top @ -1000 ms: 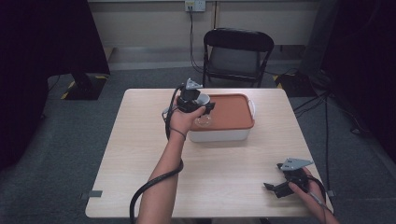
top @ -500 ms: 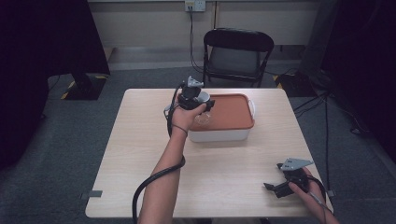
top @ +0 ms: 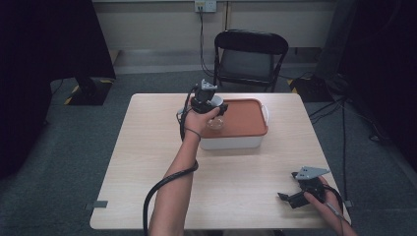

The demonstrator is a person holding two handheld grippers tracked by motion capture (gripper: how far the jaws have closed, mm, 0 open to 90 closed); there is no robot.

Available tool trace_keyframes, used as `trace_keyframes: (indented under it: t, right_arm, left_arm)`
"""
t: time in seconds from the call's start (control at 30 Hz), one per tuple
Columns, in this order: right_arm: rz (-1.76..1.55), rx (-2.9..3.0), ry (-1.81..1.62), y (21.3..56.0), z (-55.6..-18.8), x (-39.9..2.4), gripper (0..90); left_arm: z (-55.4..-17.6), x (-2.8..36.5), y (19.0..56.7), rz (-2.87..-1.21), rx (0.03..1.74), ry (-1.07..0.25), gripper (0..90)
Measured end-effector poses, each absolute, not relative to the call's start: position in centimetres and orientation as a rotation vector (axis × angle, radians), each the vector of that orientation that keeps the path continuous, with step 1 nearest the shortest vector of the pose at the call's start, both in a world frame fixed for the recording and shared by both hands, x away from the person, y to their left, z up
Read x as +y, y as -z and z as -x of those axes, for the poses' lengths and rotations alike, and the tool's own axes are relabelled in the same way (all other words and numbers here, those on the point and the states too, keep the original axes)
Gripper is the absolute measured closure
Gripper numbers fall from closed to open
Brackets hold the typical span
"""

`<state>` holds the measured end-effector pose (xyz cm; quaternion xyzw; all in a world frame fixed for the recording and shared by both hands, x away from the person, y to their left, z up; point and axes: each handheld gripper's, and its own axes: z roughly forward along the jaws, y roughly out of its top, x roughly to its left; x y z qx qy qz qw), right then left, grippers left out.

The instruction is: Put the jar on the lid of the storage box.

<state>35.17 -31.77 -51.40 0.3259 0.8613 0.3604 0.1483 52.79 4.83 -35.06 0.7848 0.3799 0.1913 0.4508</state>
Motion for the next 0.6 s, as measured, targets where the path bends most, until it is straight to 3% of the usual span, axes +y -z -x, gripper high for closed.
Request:
trace_keyframes:
  t: [0.6]
  right_arm:
    - [-0.938, 2.476, -1.037, 51.4, -35.2, -31.8, 0.0]
  left_arm:
    - [-54.3, 3.6, 36.4, -1.961, 0.955, -0.468, 39.8]
